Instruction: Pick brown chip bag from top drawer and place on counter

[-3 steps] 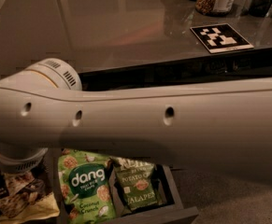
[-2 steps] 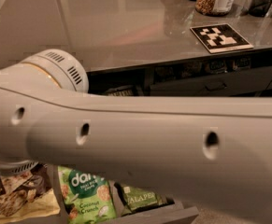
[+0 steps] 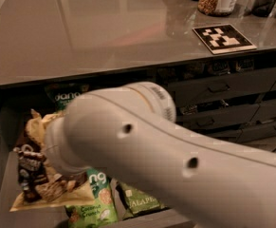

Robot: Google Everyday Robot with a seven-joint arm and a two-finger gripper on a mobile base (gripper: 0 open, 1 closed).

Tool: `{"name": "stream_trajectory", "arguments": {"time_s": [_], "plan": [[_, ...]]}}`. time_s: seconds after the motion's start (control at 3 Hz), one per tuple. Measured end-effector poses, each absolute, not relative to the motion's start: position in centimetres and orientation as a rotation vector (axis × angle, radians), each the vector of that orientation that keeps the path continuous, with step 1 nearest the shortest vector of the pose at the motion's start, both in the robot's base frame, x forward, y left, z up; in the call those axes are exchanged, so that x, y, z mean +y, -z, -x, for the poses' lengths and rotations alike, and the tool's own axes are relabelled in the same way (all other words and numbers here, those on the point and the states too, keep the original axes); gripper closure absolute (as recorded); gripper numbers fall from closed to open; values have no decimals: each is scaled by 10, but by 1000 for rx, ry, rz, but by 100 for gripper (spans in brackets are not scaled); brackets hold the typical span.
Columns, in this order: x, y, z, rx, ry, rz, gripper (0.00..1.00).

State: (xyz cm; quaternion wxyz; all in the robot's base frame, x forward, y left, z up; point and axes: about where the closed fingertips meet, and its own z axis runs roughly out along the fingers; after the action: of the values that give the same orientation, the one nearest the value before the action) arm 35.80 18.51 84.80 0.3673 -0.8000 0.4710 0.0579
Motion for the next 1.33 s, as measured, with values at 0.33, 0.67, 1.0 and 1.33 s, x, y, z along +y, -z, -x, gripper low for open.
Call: {"name": "stream_trajectory", "arguments": {"time_s": [0.33,0.67,1.0,1.33], "plan": [[125,-813,-389,1360,-263,1931,100],[89,-777,-419,1390,-405,1861,100],[88,-755,-422,1368,-449,1877,100],[88,-755,-422,1368,-449,1877,100]]}}
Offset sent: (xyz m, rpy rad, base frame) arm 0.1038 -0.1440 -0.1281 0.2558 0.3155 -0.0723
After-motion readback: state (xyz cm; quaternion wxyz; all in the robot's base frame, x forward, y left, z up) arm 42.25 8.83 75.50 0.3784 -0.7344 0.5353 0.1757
